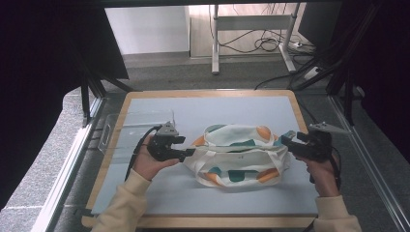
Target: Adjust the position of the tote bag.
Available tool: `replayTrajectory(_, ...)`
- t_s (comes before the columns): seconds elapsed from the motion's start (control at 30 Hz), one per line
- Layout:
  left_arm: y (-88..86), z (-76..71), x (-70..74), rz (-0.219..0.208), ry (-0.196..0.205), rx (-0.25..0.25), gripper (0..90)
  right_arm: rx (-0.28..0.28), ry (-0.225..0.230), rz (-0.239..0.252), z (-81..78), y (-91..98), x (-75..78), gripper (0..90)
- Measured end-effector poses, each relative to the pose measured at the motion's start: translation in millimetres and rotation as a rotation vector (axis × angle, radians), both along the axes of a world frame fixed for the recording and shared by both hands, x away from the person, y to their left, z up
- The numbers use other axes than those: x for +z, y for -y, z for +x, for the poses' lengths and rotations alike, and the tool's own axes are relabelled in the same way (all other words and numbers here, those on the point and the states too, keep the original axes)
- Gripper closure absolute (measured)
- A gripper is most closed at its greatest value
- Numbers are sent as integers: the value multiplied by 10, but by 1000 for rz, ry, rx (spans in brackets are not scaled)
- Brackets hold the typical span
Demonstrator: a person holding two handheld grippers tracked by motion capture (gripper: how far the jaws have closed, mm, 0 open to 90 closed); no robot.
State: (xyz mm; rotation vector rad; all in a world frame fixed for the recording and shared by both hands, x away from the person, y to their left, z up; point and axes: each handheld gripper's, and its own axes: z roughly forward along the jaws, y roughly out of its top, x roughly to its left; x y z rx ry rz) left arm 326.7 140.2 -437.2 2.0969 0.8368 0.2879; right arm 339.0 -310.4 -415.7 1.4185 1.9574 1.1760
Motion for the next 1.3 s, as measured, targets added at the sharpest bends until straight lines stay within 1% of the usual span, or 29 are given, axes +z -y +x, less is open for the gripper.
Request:
replayTrajectory(0.03, -18, -22, 17, -14, 3, 4, 359, 2, 15, -8, -26, 9, 65, 288)
replayTrajectory(0.1, -26, -28, 25, -17, 5, 6, 351, 10, 19, -9, -34, 8, 86, 285)
replayTrajectory(0.13, -38, -35, 40, -22, 1, 10, 343, 36, 31, -16, -52, -18, 137, 280)
replayTrajectory(0.17, -38, -35, 40, -22, 1, 10, 339, 47, 33, -19, -58, -35, 150, 279)
replayTrajectory(0.2, -59, -42, 59, -31, 0, 11, 337, 62, 36, -23, -64, -63, 161, 279)
replayTrajectory(0.23, -59, -42, 59, -31, 0, 11, 335, 84, 37, -28, -66, -104, 168, 280)
replayTrajectory(0.3, -71, -48, 71, -36, 1, 11, 332, 118, 31, -35, -63, -172, 170, 284)
replayTrajectory(0.33, -75, -52, 76, -39, 2, 10, 332, 118, 31, -35, -63, -172, 170, 284)
replayTrajectory(0.37, -76, -56, 78, -41, 0, 11, 329, 150, 29, -40, -52, -255, 173, 288)
replayTrajectory(0.4, -74, -59, 80, -43, -1, 11, 329, 150, 29, -40, -52, -255, 173, 288)
replayTrajectory(0.43, -72, -63, 81, -45, -1, 9, 324, 171, 35, -36, -42, -322, 185, 292)
replayTrajectory(0.5, -71, -74, 86, -51, -4, 4, 322, 178, 37, -34, -38, -346, 191, 294)
replayTrajectory(0.6, -75, -91, 100, -58, 2, -1, 318, 231, 49, -22, -27, -501, 230, 303)
replayTrajectory(0.63, -80, -94, 103, -60, 5, 1, 318, 231, 49, -22, -27, -501, 230, 303)
replayTrajectory(0.7, -95, -99, 110, -63, 7, 3, 317, 263, 55, -27, -25, -585, 236, 305)
replayTrajectory(0.73, -114, -104, 115, -72, 7, 3, 317, 294, 56, -33, -29, -669, 227, 305)
replayTrajectory(0.8, -127, -108, 116, -74, 7, 4, 314, 319, 54, -37, -41, -728, 218, 306)
replayTrajectory(0.87, -151, -111, 114, -77, 4, 9, 314, 330, 55, -39, -52, -755, 214, 309)
replayTrajectory(0.9, -159, -107, 115, -76, 5, 12, 314, 354, 54, -41, -82, -809, 200, 311)
replayTrajectory(0.97, -168, -93, 118, -74, 8, 20, 315, 365, 54, -44, -94, -825, 195, 312)
replayTrajectory(1.03, -170, -79, 125, -75, 6, 24, 316, 401, 57, -49, -137, -870, 174, 311)
replayTrajectory(1.07, -166, -75, 126, -74, 8, 26, 316, 429, 52, -57, -171, -902, 155, 311)
replayTrajectory(1.1, -166, -75, 126, -74, 8, 26, 315, 429, 52, -57, -171, -902, 155, 311)
replayTrajectory(1.17, -157, -73, 121, -67, 8, 26, 315, 457, 42, -58, -203, -943, 136, 313)
replayTrajectory(1.23, -142, -74, 111, -56, 11, 27, 314, 470, 39, -60, -217, -967, 135, 314)
replayTrajectory(1.27, -142, -74, 111, -56, 11, 27, 313, 470, 39, -60, -217, -967, 135, 314)
replayTrajectory(1.3, -138, -72, 108, -55, 11, 25, 313, 481, 38, -64, -232, -988, 139, 315)
